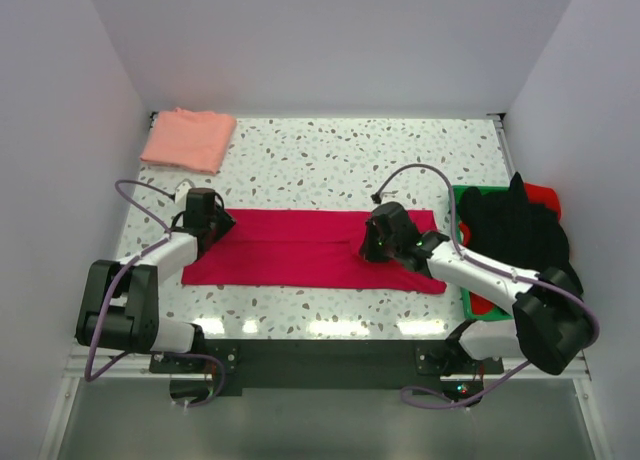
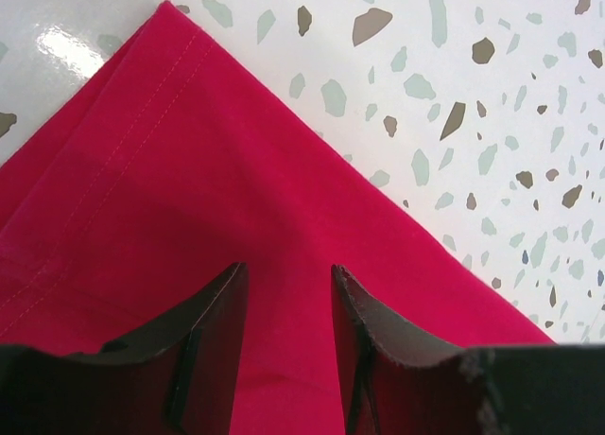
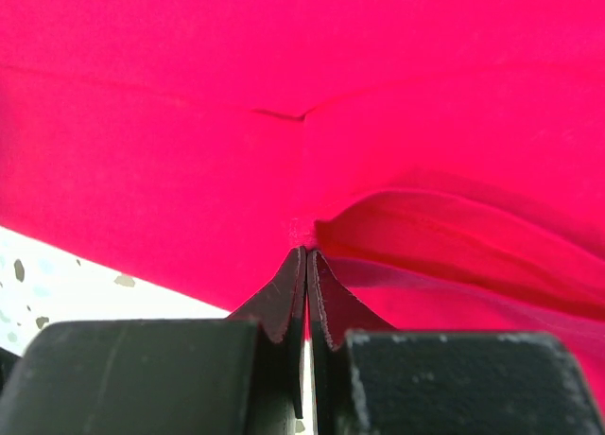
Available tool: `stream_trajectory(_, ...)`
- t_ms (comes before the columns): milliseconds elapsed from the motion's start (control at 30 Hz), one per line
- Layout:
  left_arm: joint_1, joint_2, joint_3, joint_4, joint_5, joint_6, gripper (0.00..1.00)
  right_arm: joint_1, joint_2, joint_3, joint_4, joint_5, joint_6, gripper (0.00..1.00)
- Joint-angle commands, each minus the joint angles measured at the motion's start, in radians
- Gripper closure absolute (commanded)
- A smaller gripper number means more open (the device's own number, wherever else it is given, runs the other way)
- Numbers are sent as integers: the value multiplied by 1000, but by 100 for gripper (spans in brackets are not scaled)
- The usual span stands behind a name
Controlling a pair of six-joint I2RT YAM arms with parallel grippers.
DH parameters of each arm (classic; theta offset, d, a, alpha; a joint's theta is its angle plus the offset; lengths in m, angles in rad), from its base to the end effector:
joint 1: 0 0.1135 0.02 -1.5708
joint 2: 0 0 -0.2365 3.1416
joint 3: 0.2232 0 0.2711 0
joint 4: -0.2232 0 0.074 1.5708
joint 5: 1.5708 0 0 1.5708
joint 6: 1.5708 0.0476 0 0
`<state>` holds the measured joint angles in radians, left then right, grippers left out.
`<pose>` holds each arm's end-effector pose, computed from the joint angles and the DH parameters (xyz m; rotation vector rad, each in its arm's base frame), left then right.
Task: Fold and stack the t-shirts
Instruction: Fold the tshirt
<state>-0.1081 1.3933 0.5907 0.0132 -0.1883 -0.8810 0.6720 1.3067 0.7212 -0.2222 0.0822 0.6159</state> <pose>0.2894 -0.0224 0.1121 -0.9729 2.1479 -0.2648 0.2338 0.1810 0.1580 -0.0281 2.4369 0.5068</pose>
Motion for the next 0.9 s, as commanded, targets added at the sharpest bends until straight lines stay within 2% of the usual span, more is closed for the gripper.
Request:
stream_trajectory(0,-5,-19,-17,39,1,-12,55,40,-21,-35,60,85,65,100)
stream_trajectory(167,-5,-28,-26,42,3,-13,55,84,-9,-75,133,126,94,100)
stream_trajectory(333,-5,-31,-26,42,3,-10,55,118,-10,-66,115,143,93,86)
stream_trajectory(567,-5,-30,-19,42,7,-9,55,164,-156,-51,20,162,114,62)
stream_trajectory(700,-5,-34,-17,39,12,-9,55,167,-225,-39,-55,203,120,59)
stream_trajectory(867,-11,-46,-19,27,16,-6,55,163,-204,10,-221,368,136,58)
